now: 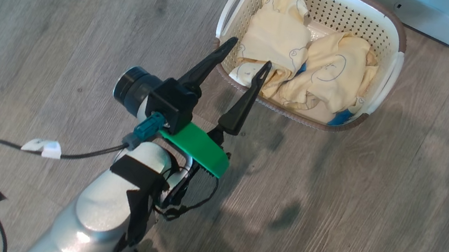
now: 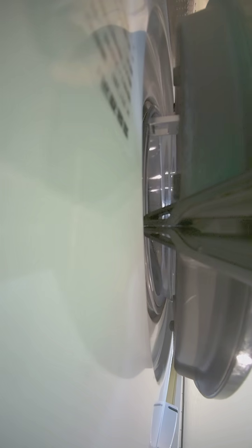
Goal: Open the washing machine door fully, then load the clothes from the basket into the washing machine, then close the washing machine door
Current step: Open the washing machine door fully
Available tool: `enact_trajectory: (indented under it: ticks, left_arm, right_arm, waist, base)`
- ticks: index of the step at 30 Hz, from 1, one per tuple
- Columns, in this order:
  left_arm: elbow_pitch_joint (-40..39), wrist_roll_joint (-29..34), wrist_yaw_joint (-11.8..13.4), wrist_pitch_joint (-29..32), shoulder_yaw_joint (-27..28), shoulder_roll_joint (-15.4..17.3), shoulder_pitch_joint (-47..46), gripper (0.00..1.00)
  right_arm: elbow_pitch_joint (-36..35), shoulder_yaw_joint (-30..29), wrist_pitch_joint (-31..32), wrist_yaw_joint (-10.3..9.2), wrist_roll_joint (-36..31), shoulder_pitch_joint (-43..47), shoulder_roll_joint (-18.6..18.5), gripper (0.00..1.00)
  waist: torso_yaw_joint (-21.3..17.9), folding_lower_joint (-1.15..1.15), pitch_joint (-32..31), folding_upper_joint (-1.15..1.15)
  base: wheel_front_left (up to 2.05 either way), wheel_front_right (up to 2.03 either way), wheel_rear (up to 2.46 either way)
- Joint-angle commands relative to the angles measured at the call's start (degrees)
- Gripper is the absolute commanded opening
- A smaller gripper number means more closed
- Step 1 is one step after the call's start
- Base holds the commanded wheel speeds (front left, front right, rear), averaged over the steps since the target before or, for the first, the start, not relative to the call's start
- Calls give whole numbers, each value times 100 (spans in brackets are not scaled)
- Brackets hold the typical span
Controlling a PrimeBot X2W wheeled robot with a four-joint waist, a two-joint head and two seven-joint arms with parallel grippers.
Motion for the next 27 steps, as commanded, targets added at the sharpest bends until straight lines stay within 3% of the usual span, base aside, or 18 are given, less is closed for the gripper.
enact_trajectory:
  ticks: [1, 15, 27]
  left_arm:
    - [-190, -26, 34, -35, 174, 89, -85, 100]
    - [-184, -9, 59, -35, 206, 89, -100, 100]
    - [-115, 26, 55, -35, 250, 89, -66, 100]
  right_arm:
    - [-121, 60, 115, -15, -38, -274, 168, 0]
    - [-15, 140, 666, -15, -66, -225, 119, 0]
    - [-380, 184, 1387, -15, 102, 230, 253, 0]
  waist:
    - [-1, 0, 3, 0]
    - [-112, 0, 1, 0]
    - [-276, 0, -133, 0]
  base:
    - [0, 0, 0]
    - [0, 0, 0]
    - [0, 0, 0]
